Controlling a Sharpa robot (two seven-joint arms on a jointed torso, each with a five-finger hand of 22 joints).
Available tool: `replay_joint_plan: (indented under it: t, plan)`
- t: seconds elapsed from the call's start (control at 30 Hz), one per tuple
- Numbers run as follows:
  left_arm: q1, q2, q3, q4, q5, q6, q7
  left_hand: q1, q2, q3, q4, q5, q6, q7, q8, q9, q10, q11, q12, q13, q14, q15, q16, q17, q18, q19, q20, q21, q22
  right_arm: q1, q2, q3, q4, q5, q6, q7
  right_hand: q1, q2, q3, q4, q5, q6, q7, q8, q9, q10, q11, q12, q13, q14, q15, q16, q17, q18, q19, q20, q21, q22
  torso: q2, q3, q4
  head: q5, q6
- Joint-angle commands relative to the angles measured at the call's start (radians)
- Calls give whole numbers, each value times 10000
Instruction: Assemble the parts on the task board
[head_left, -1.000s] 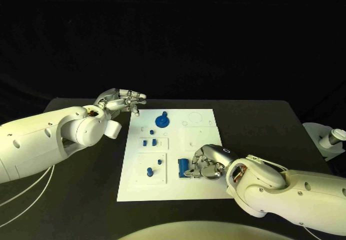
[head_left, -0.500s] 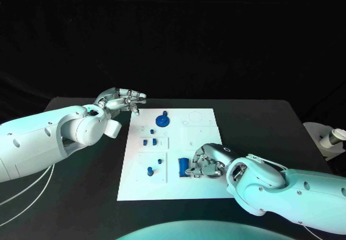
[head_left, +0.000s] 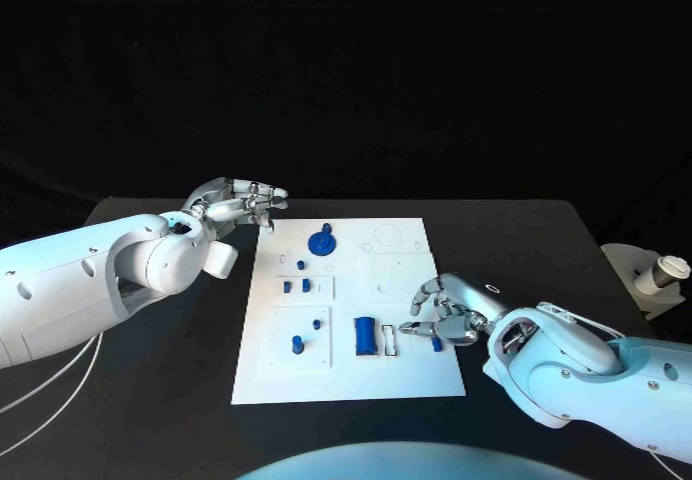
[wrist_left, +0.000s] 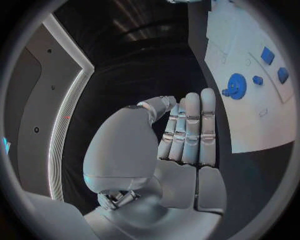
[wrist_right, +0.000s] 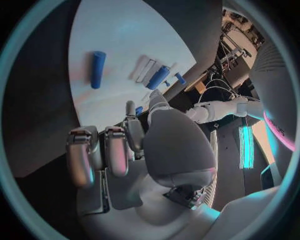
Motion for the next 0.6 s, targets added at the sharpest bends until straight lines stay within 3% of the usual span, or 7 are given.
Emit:
replay_joint_plan:
  t: [0.03, 0.1, 0.3, 0.6]
  plan:
    - [7, -15, 5, 58, 34, 102, 84, -15, 90, 40, 13, 19, -75, -2, 33, -9, -85, 9, 59, 11, -70, -33, 49, -9, 152, 49, 32, -47, -9, 15, -300, -11, 27, -174, -249, 421, 145, 67, 46, 12, 34, -7, 9, -46, -18, 3, 54, 72, 68, 748, 51, -4, 1040, -69, 1048, 48, 45, 2634, -2, -8, -23, -87, 10]
    - [6, -30, 4, 67, 34, 90, 103, -15, 90, 40, 13, 19, -75, -2, 33, -9, -85, 9, 59, 11, -70, -33, 49, -9, 152, 49, 32, -47, -9, -5, -509, -27, 22, -390, -87, 350, 165, 39, 67, 30, 12, 172, -11, -31, -16, 12, 49, 83, 79, 758, 61, 15, 1091, -69, 1048, 76, 45, 2634, -5, 3, -31, -146, 18]
    - [4, -29, 3, 75, 34, 97, 138, -18, 84, 39, 16, 16, -79, -2, 35, -10, -92, 10, 67, 10, -72, -32, 52, -12, 152, 52, 33, -52, -12, -205, -684, -57, -21, -860, 280, 30, 112, -10, 74, 50, -68, 432, -69, 1, 3, 24, 7, 82, 85, 766, 36, 31, 1135, -69, 1048, 86, 45, 2634, -24, 1, -55, -137, 4]
    - [3, -37, 0, 91, 33, 122, 139, -18, 84, 39, 16, 16, -79, -2, 35, -10, -92, 10, 67, 10, -72, -32, 52, -12, 152, 52, 33, -52, -12, -473, -578, -72, -225, -1200, 778, -575, -119, -17, 57, 71, -182, 641, -125, 27, 40, 29, -38, 59, 79, 764, 1, 28, 1136, -69, 1048, 69, 45, 2634, 6, 1, -12, -154, -9]
